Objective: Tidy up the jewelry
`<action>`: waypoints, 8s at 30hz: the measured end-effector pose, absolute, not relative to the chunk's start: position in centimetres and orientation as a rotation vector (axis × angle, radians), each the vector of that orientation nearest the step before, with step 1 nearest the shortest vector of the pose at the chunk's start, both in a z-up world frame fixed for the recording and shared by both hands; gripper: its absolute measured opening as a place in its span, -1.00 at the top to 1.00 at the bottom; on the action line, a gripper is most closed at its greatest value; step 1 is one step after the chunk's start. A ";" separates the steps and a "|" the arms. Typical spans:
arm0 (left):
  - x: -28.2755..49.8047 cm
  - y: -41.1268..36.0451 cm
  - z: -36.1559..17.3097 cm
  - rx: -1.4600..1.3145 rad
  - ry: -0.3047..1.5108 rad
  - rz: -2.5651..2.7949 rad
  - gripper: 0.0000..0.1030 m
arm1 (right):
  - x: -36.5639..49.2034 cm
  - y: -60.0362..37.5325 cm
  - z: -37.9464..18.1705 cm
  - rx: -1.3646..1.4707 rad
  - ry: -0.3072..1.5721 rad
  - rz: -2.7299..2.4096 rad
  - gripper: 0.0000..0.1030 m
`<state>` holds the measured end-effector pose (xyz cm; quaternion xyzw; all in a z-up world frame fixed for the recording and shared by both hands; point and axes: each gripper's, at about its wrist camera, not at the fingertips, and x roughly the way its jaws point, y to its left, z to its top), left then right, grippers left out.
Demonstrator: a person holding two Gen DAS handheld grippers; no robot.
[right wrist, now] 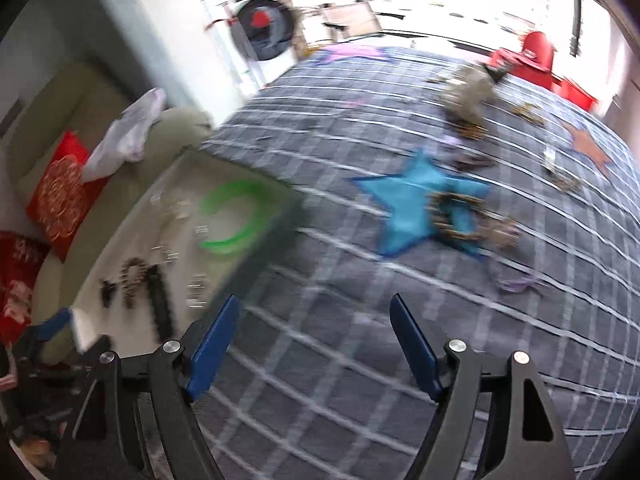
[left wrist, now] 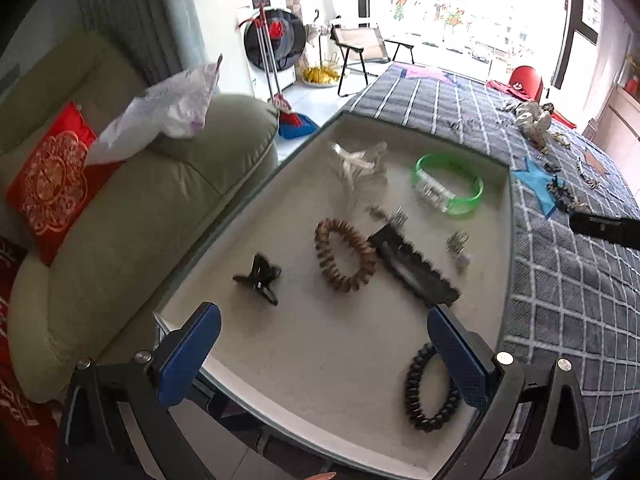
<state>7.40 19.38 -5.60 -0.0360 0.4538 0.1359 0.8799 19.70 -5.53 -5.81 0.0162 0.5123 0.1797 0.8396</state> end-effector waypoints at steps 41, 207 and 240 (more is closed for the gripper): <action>28.6 -3.9 -6.2 -0.039 0.991 -0.099 -0.68 | 24.4 -21.2 -9.6 -0.019 0.979 0.130 0.82; 3.2 21.9 -3.0 -0.172 0.880 0.388 -1.00 | 12.1 6.4 -1.2 -0.139 0.969 0.480 -0.70; 0.8 21.0 -0.3 -0.163 0.833 0.429 -1.00 | 9.7 5.4 1.4 -0.154 0.882 0.450 -0.99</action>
